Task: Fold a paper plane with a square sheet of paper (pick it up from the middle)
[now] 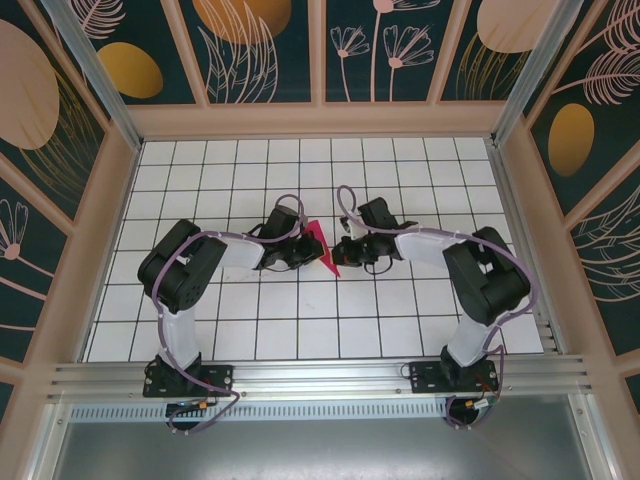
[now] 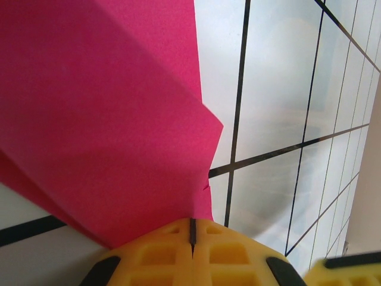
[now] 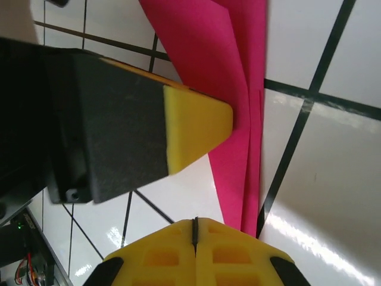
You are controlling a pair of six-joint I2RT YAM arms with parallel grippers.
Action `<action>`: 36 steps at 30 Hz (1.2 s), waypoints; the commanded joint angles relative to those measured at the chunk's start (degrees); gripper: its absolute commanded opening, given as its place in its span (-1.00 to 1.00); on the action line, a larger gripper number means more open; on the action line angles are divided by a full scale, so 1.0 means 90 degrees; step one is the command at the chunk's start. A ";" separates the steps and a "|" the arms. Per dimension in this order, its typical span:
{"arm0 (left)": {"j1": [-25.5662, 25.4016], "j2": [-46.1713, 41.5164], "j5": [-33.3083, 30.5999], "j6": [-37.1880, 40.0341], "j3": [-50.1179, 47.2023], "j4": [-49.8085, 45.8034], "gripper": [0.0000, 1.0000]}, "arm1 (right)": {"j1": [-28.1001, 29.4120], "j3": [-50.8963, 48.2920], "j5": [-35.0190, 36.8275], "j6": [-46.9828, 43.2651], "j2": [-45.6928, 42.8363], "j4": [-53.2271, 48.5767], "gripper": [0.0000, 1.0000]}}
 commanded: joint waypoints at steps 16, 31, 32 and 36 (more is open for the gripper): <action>0.0086 -0.0208 -0.0329 0.1352 0.0660 -0.0639 -0.79 | 0.0012 -0.0134 0.0501 -0.0287 0.0927 -0.0404 -0.91; 0.0088 -0.0399 -0.0819 0.2578 0.0143 -0.0430 -0.74 | 0.0014 -0.0110 0.0621 -0.0218 0.1202 -0.0473 -0.91; 0.0086 -0.0372 -0.0880 0.2705 0.0133 -0.0373 -0.73 | 0.0010 -0.0125 0.0611 -0.0218 0.1208 -0.0469 -0.91; 0.0088 -0.0226 -0.1127 0.3095 0.0174 -0.0262 -0.73 | 0.0011 -0.0141 0.0608 -0.0216 0.1259 -0.0444 -0.92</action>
